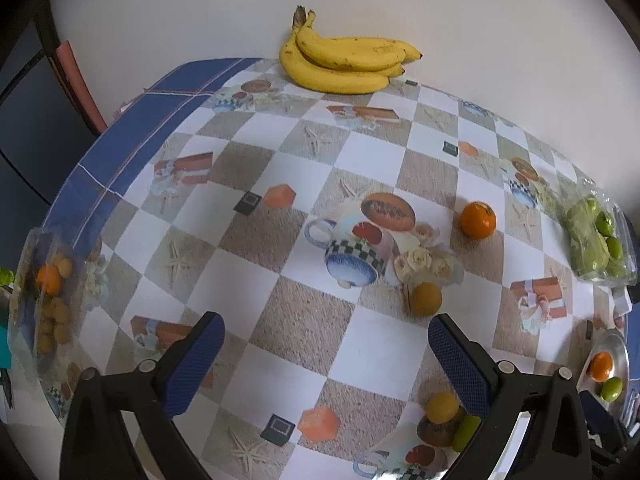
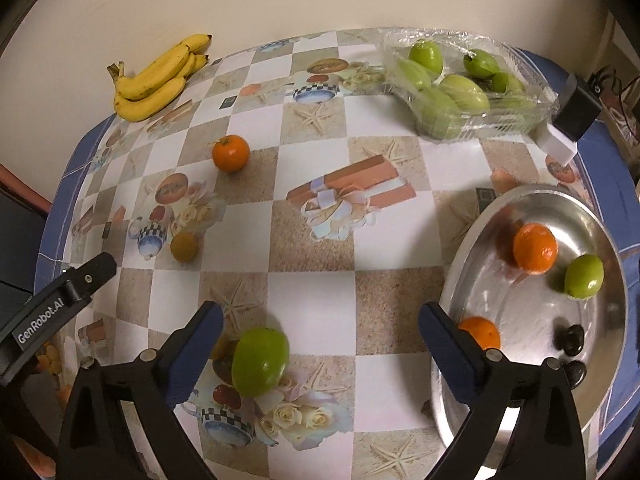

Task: Organize fruits
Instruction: 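Move both open tools back from the bowl toward the fruit, then grasp a green mango with the right tool while the left tool grasps a small yellow fruit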

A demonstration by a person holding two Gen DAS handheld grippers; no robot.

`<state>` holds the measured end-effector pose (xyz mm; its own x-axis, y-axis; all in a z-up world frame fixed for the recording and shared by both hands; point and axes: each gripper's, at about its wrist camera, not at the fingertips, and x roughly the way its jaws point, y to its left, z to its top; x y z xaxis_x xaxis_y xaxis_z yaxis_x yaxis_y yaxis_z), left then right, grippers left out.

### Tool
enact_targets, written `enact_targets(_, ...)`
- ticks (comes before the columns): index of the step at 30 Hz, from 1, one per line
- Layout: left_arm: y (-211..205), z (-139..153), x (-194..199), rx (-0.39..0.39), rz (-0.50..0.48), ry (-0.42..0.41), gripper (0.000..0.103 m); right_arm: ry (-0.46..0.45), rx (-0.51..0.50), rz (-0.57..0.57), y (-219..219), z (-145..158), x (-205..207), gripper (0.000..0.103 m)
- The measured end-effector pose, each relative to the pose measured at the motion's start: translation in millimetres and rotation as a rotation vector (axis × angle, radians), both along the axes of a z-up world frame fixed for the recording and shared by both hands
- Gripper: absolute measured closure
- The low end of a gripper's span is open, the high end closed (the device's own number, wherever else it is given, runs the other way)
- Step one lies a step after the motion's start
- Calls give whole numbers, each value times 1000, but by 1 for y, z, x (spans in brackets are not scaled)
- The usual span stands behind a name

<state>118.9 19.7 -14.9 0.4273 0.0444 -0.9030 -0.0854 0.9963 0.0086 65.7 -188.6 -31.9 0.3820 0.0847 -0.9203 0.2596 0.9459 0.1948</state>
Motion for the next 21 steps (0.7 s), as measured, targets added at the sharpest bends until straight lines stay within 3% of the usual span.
enact_targets(15,1,-11,-23,-41,-3,31,0,-8,89,-4,13,-7,-16,5)
enact_targets(21,1,-20,-24,-21,9,63,0,12,107,-10,14,-16,-18,5)
